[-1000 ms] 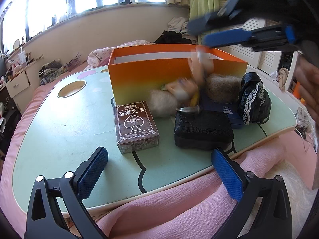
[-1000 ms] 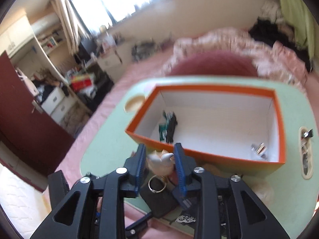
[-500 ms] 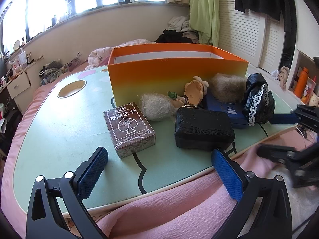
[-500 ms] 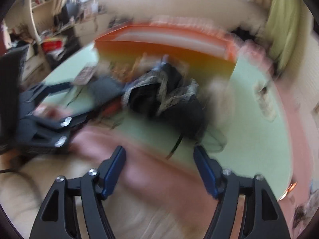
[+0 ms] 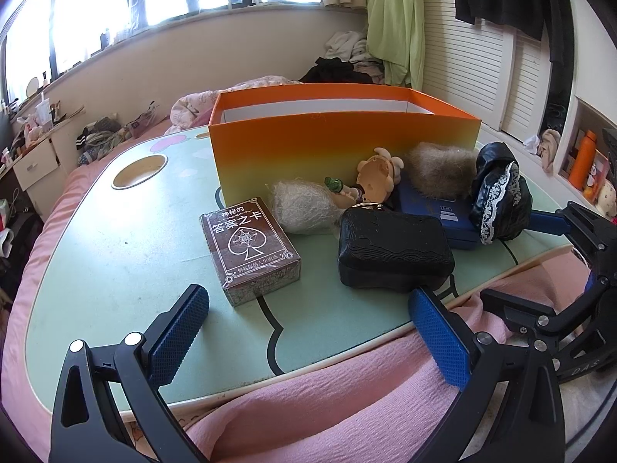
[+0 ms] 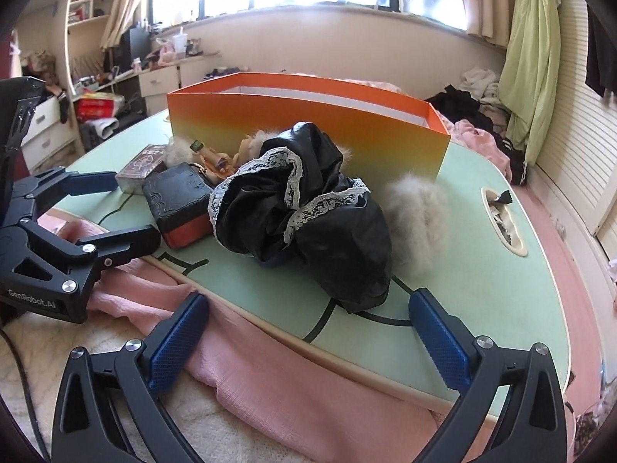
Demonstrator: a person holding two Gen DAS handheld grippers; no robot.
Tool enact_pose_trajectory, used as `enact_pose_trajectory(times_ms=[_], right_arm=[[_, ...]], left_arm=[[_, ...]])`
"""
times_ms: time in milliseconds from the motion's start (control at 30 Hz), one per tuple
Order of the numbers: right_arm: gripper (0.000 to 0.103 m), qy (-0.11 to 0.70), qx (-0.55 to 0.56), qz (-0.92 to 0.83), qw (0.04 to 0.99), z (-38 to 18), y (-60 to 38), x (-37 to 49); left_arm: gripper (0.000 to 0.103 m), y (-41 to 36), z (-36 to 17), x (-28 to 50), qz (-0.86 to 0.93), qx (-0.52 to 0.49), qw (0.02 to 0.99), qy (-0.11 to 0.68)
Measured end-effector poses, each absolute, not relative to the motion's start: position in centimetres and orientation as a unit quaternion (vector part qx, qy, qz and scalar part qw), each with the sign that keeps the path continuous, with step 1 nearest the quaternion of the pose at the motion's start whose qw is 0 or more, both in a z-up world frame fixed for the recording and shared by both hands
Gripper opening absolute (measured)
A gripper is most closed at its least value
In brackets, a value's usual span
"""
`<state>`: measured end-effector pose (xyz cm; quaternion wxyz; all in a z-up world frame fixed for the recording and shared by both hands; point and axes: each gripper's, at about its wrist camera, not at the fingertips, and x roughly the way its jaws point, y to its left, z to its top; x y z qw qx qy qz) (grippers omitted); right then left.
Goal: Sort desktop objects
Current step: 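Reach into the orange box and grasp the green toy car with the left tool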
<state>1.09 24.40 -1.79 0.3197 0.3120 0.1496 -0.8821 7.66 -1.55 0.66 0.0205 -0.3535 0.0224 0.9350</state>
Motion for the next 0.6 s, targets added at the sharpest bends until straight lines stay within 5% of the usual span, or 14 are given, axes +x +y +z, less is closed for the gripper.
enact_pose_trajectory(times_ms=[333,500,600], right_arm=[[0.103,0.15,0.311,-0.883,0.319,-1.4,24.3,1.1],[0.103,0.15,0.311,-0.883,0.319,-1.4,24.4,1.1],[0.103,0.149,0.311,-0.883,0.319,-1.3,24.4,1.1]], left_arm=[[0.098,-2.3,1.3,8.6,0.934,-0.356,0.017,0.016],[0.044,-3.8,4.4,9.3,0.933,-0.359,0.029,-0.003],[0.036,-4.2,8.3,8.2,0.941,-0.334,0.048,-0.014]])
